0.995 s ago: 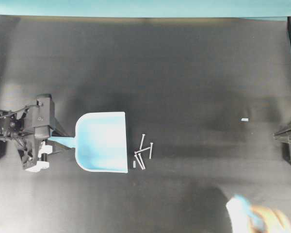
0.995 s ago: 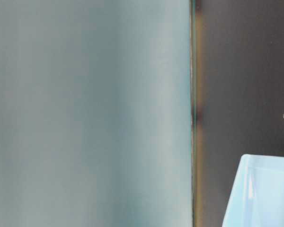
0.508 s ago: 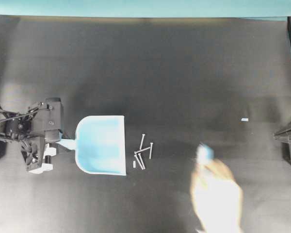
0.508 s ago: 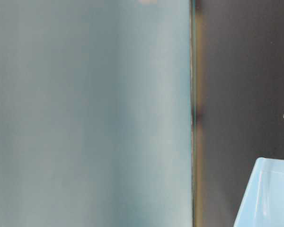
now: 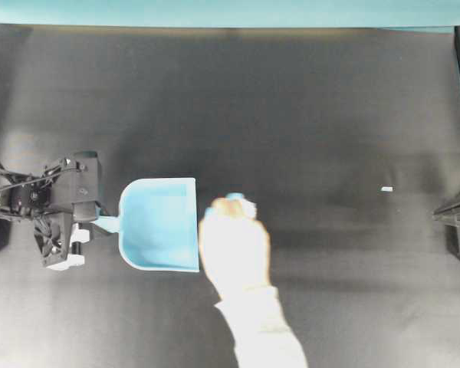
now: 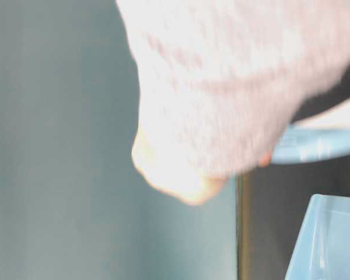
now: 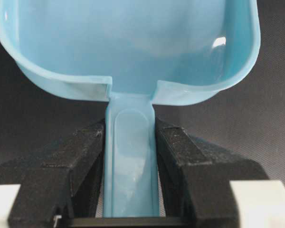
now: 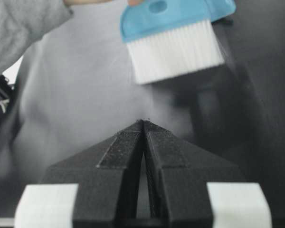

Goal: Hold the dustpan with the left arm, while a human hand uses a hand brush to gather screws into the dustpan.
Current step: 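Hold the dustpan steady with the left gripper while the brush approaches, then keep holding the dustpan with the left gripper as screws are swept in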

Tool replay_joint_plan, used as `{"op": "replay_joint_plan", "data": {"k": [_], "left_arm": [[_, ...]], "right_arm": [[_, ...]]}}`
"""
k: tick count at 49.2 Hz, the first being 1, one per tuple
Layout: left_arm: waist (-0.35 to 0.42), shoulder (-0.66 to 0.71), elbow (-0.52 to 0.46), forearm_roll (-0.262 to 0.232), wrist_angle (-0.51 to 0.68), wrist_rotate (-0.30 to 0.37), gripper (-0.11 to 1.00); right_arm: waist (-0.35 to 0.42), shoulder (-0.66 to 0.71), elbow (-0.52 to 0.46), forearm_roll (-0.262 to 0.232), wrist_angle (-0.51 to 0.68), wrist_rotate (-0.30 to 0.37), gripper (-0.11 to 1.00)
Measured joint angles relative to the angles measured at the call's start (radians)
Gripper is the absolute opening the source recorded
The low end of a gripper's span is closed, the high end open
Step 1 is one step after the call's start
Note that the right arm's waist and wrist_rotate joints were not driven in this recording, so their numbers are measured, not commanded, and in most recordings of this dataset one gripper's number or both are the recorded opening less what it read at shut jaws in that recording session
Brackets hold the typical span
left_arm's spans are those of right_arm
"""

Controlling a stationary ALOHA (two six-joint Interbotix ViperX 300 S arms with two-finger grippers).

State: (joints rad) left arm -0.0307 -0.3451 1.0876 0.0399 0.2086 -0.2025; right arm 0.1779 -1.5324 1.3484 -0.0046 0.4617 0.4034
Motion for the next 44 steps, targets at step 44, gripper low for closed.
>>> {"op": "replay_joint_plan", "data": {"k": [44], "left_arm": [[0.003,0.029,0.026,0.002,-0.155,-0.011,0.31]], "right_arm": [[0.000,0.000,0.000,0.000,0.000,0.000,0.00]]}}
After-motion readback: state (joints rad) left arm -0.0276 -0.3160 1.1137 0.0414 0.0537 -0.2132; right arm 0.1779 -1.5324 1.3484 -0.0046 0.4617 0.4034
